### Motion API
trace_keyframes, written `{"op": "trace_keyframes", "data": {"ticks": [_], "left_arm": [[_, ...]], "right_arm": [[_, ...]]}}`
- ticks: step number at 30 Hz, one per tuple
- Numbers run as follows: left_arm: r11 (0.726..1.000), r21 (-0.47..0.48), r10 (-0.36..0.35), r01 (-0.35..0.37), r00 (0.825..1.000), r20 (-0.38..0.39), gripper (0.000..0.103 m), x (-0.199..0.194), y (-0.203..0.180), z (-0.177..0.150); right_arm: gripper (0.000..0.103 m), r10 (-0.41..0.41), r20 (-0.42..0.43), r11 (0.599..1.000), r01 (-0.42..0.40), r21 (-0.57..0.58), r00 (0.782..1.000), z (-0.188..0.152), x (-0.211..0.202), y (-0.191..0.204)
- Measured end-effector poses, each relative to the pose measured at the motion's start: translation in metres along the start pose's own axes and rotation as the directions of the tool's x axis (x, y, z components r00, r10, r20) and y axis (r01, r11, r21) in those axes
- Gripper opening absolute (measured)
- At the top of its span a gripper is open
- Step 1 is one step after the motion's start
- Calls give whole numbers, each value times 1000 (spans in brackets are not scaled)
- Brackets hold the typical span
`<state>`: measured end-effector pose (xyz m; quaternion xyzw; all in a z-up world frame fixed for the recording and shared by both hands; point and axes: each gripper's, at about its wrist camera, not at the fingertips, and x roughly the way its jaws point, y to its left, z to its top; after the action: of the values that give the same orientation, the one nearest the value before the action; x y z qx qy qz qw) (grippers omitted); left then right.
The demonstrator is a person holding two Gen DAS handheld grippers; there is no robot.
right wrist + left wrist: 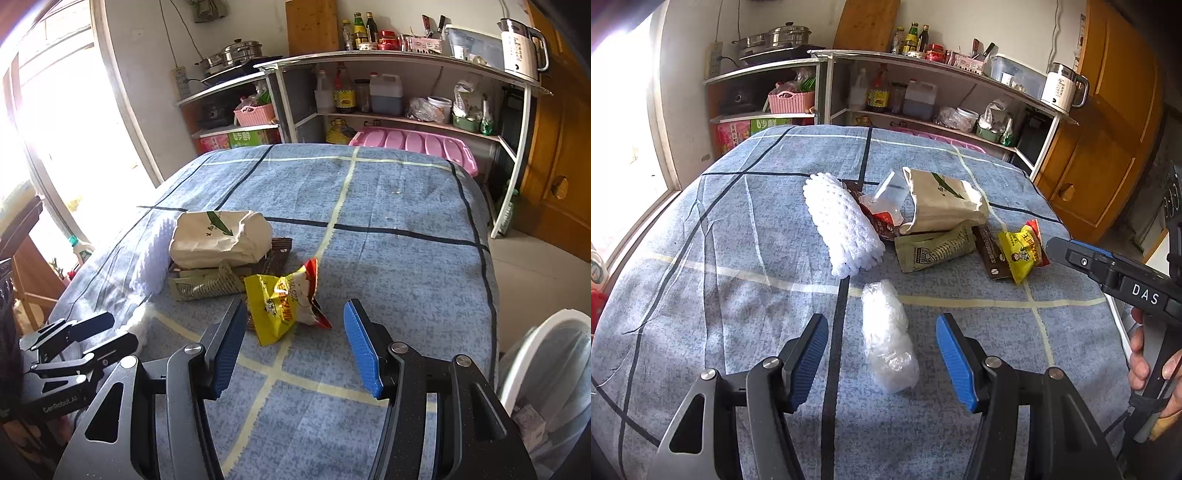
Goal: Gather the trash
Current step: 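Grasp the yellow snack bag with the right gripper while the left gripper grasps the white foam net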
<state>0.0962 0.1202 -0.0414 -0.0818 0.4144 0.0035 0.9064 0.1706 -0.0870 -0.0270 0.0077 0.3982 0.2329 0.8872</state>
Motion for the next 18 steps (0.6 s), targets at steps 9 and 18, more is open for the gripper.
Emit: {"op": "trace_keyframes", "data": {"ticks": [9, 18], "left_arm": [[1000, -13, -20, 20, 1000, -24, 61, 14, 0, -3], [999, -16, -32, 32, 999, -26, 56, 17, 2, -3]], "right_arm": [[56, -2, -25, 1000, 1, -19, 1000, 7, 23, 6], [55, -17, -62, 999, 15, -39, 998, 3, 41, 11]]}}
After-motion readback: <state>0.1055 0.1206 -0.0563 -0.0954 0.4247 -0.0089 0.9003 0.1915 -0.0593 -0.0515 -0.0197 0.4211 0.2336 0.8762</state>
